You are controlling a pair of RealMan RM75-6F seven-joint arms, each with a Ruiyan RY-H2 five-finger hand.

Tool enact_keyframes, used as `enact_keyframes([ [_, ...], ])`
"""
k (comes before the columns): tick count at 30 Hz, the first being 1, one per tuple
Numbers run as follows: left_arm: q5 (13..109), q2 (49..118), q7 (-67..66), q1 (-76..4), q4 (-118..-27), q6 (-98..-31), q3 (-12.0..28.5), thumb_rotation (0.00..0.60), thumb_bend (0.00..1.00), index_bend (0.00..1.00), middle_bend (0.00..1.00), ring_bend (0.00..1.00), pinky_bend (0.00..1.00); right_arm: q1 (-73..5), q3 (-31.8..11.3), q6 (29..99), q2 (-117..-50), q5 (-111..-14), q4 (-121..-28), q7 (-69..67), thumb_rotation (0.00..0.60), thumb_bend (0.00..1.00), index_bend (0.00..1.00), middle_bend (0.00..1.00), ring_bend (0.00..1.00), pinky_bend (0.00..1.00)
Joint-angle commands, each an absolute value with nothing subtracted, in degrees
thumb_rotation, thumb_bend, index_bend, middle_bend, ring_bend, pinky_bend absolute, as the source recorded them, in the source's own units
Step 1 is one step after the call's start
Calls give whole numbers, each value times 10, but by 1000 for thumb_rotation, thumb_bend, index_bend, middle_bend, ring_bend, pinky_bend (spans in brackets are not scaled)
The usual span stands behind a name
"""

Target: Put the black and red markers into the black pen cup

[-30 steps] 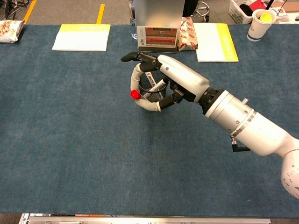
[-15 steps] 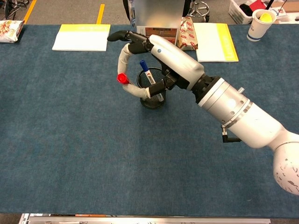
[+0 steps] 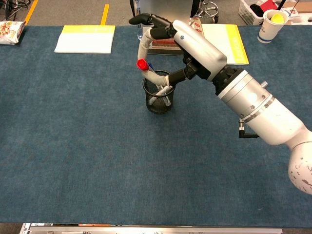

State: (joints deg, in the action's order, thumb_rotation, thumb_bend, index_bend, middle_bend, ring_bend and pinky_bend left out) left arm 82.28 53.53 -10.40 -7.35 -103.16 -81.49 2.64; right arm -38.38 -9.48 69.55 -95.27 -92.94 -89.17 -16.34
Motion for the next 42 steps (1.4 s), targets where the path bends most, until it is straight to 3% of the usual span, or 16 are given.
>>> enact_keyframes([
  [1, 822, 535, -104, -73, -1032, -815, 27, 600, 218, 365, 11, 0, 27, -383, -93, 698, -957, -925, -881, -170, 600, 323, 653, 162, 92, 140],
  [33, 821, 529, -97, -72, -1037, -818, 27, 600, 218, 365, 12, 0, 27, -367, -79, 691, -983, -881, -798, -271, 600, 308, 646, 162, 92, 140],
  [36, 822, 529, -97, -72, -1037, -817, 27, 600, 218, 365, 12, 0, 27, -366, -78, 686, -981, -879, -795, -269, 600, 207, 531, 162, 88, 139],
  [39, 822, 530, -98, -72, -1037, -816, 27, 600, 218, 365, 12, 0, 27, -367, -77, 683, -977, -878, -795, -268, 600, 27, 324, 160, 78, 136],
  [42, 821, 530, -99, -72, -1036, -815, 26, 600, 218, 365, 12, 0, 27, -368, -76, 678, -970, -879, -797, -267, 600, 0, 138, 148, 65, 126],
])
